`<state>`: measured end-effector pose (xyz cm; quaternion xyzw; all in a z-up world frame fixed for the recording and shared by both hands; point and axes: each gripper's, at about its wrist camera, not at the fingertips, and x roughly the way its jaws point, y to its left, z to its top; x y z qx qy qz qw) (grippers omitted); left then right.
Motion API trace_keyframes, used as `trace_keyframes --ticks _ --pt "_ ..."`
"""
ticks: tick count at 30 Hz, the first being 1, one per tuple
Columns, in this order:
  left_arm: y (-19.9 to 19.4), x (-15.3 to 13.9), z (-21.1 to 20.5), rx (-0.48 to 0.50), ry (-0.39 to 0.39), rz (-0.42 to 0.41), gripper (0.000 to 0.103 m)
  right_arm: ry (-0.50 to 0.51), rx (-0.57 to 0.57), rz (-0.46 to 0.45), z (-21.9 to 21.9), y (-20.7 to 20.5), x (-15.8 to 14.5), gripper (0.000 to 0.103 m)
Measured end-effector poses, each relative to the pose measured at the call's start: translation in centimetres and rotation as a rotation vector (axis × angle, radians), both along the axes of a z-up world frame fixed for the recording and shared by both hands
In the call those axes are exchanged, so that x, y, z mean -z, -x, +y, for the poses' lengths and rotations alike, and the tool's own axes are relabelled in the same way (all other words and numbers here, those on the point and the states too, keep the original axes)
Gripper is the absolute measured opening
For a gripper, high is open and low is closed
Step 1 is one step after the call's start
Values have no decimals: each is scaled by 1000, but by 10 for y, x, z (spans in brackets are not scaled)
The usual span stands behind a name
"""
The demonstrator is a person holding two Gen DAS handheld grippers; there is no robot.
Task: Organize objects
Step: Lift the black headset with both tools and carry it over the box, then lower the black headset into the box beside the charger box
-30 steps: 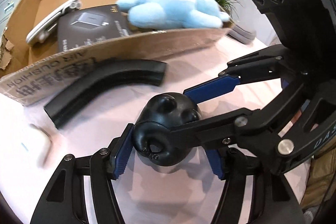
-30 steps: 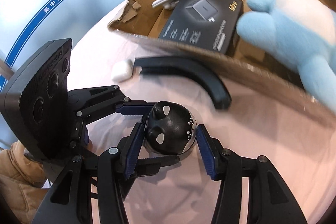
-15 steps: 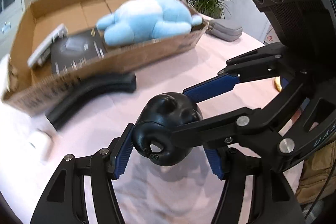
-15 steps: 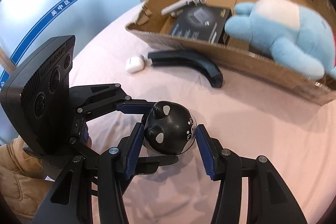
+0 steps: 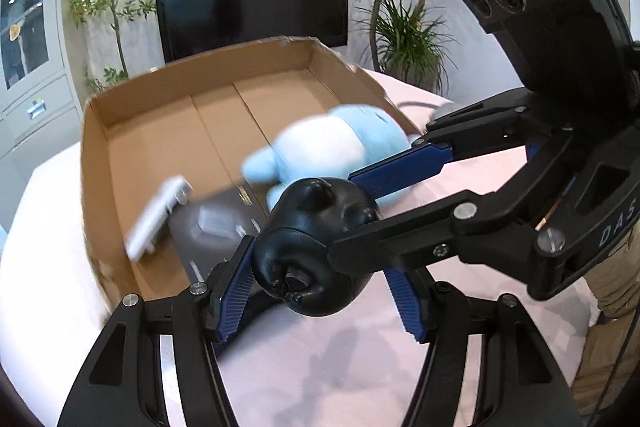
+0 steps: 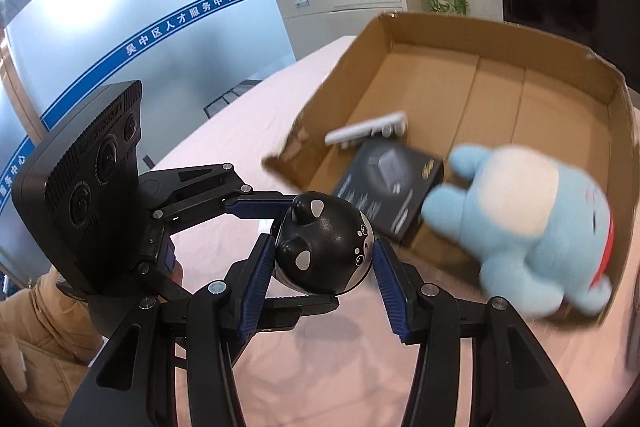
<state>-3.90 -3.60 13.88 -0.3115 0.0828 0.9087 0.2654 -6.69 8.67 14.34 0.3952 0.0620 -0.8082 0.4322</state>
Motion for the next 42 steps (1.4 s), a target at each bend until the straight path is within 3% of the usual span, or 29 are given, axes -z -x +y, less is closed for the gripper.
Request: trace_keyframes --ticks 6,14,21,42 --pt "53 -19 -16 -25 -15 14 61 -11 -11 3 -21 54 -25 48" --pt "95 -2 -28 -60 -43 -26 61 -32 -12 -21 -43 116 -24 48" --pt "101 13 -31 -72 -25 -37 61 -40 -25 -61 -51 128 0 48" --pt "106 22 -26 -125 32 -3 61 -37 -11 -71 -53 136 13 47"
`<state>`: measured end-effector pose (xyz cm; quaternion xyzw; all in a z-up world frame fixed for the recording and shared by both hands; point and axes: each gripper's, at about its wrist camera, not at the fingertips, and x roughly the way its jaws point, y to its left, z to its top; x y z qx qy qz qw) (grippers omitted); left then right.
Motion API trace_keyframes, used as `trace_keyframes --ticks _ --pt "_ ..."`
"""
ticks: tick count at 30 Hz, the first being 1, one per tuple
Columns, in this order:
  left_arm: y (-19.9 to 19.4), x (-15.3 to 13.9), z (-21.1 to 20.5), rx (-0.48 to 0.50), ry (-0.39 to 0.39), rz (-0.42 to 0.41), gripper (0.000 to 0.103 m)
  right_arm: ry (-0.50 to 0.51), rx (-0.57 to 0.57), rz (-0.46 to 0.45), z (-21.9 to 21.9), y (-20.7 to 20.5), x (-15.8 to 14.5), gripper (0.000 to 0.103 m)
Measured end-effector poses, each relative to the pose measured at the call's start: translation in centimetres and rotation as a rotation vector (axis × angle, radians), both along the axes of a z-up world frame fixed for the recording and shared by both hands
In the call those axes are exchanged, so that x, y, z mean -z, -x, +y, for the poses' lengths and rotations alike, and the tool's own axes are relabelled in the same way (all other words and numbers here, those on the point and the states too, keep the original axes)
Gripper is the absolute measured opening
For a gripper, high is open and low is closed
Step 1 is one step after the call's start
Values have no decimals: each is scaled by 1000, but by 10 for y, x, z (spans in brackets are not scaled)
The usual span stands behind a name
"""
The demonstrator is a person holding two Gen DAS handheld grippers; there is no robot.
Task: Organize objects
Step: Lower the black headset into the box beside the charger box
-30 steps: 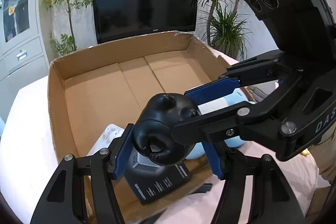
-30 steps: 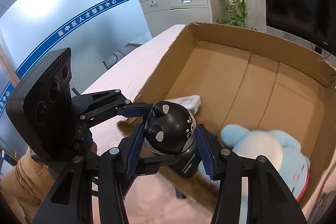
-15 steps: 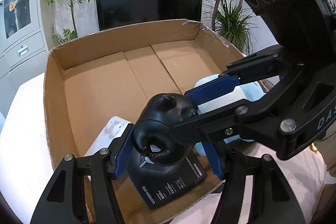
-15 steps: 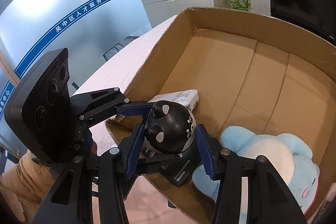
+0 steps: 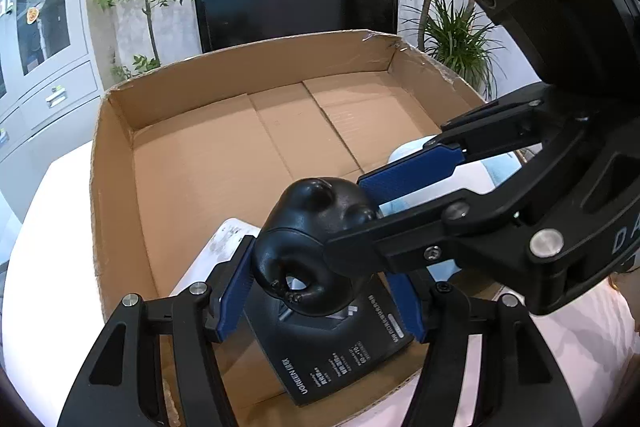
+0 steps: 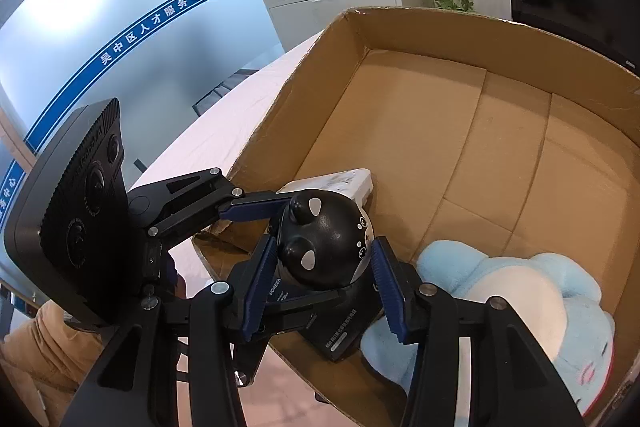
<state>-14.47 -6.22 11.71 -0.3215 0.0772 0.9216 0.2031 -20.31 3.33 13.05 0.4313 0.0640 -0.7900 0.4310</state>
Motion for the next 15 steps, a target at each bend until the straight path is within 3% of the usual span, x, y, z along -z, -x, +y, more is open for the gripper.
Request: trace_keyframes --ticks 15 --pt "-16 19 -49 -75 19 -26 61 -5 -70 -40 -52 -5 20 47"
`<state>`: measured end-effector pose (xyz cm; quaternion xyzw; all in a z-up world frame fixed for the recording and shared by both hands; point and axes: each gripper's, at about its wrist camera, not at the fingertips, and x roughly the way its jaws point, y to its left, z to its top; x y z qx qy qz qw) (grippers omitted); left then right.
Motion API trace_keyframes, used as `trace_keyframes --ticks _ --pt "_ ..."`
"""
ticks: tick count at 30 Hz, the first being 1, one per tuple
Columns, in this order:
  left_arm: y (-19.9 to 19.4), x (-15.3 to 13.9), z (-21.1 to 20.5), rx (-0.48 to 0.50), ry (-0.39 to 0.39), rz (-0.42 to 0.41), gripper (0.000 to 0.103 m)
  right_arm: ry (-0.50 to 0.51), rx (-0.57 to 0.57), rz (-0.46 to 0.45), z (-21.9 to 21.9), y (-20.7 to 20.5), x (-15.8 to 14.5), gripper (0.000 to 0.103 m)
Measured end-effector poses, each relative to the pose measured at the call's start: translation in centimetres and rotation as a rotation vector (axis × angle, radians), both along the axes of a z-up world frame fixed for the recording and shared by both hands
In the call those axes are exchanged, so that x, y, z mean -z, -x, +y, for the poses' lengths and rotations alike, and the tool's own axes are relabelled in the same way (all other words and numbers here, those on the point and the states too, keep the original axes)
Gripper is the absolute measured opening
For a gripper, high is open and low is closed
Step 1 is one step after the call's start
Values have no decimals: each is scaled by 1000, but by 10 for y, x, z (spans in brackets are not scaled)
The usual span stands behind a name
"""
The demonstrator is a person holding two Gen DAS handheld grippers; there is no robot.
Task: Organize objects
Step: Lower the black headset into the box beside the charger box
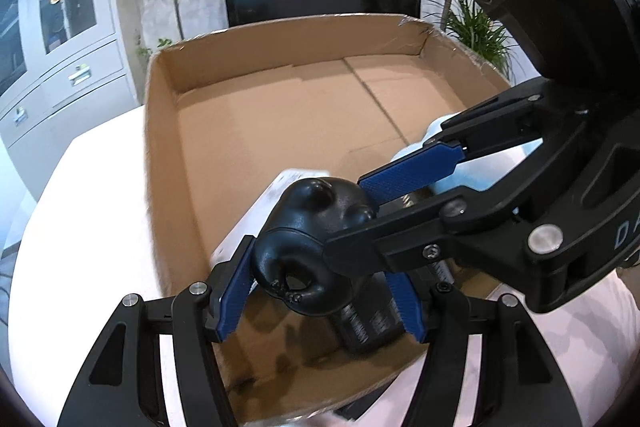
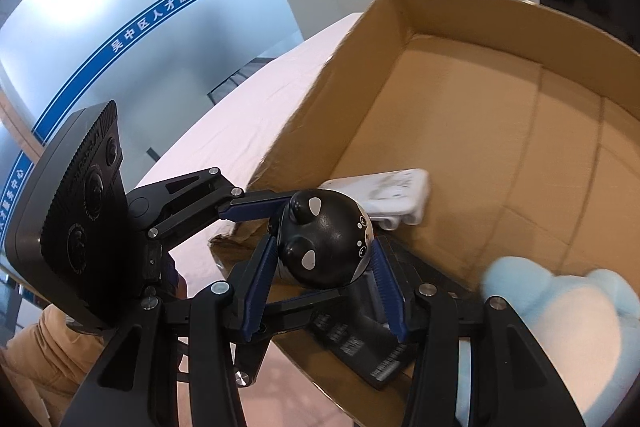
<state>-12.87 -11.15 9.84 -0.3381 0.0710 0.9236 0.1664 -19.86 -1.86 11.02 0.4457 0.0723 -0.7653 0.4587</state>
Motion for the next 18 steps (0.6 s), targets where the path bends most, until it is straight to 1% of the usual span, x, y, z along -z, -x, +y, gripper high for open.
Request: trace_keyframes --ticks 7,15,18 --pt "-9 6 -12 -31 8 0 61 -15 -36 -4 -22 -7 7 47" --pt "-13 8 -14 -34 6 1 61 -35 -37 -5 -29 -11 11 46" --pt "-14 8 -14 -38 17 7 61 -40 -35 -5 -31 -11 11 46"
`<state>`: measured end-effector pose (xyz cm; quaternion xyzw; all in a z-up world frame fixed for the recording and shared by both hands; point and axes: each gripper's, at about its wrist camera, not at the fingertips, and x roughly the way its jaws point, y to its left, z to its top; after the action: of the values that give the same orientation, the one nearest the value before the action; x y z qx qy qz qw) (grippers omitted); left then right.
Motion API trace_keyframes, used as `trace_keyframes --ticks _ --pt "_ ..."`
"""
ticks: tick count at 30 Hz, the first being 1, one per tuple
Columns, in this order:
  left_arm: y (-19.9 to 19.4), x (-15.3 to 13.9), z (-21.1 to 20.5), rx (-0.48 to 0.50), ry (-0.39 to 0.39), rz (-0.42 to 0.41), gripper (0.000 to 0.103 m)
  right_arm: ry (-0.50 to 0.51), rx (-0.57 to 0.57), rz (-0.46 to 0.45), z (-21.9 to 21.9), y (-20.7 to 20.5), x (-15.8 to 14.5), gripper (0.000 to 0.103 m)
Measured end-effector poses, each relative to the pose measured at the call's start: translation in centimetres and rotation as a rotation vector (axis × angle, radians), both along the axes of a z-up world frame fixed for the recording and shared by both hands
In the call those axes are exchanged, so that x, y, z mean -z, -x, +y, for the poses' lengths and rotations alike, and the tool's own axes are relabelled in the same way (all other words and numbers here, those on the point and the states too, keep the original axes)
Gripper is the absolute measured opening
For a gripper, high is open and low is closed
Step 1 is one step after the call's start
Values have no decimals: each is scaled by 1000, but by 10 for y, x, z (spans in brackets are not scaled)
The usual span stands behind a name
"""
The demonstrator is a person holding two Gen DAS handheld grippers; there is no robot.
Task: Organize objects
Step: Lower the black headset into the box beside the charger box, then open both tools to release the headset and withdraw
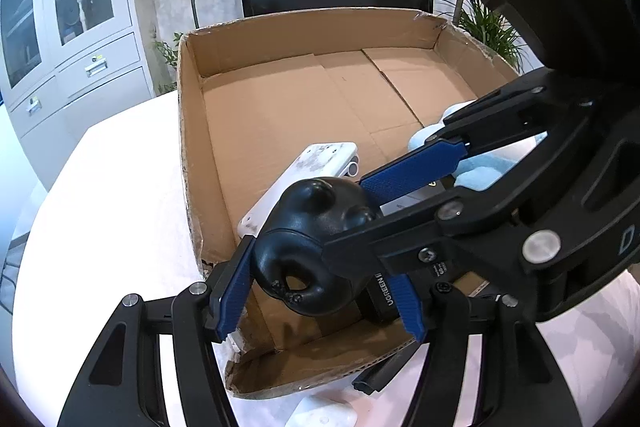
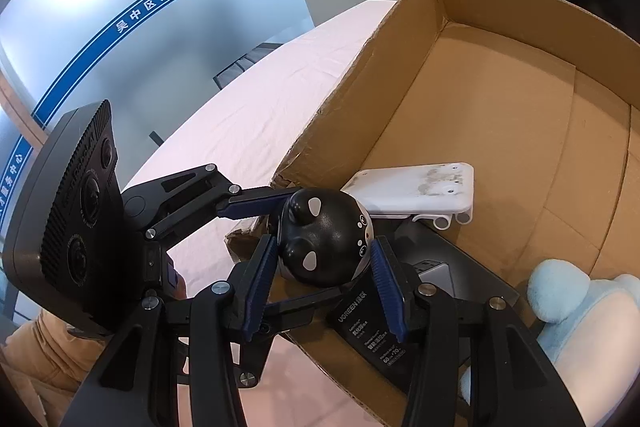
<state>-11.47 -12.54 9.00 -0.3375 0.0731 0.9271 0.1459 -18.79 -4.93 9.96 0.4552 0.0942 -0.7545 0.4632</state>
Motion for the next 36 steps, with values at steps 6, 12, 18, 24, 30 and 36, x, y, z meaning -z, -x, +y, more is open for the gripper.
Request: trace_keyframes --ticks 6,12,18,24,30,36 --pt "-1 1 2 -1 20 5 61 -4 3 -2 -1 0 1 46" --pt "-2 1 3 1 24 8 61 -4 3 1 1 -1 1 46" --pt "-2 0 4 1 28 9 61 -2 4 0 1 -2 1 46" --pt "-1 0 5 2 30 5 61 -3 6 -2 1 -2 1 46" --pt "-1 1 8 2 48 2 61 -2 12 -9 2 -2 2 46" --pt "-9 -9 3 -68 92 47 81 -29 127 20 12 5 1 46"
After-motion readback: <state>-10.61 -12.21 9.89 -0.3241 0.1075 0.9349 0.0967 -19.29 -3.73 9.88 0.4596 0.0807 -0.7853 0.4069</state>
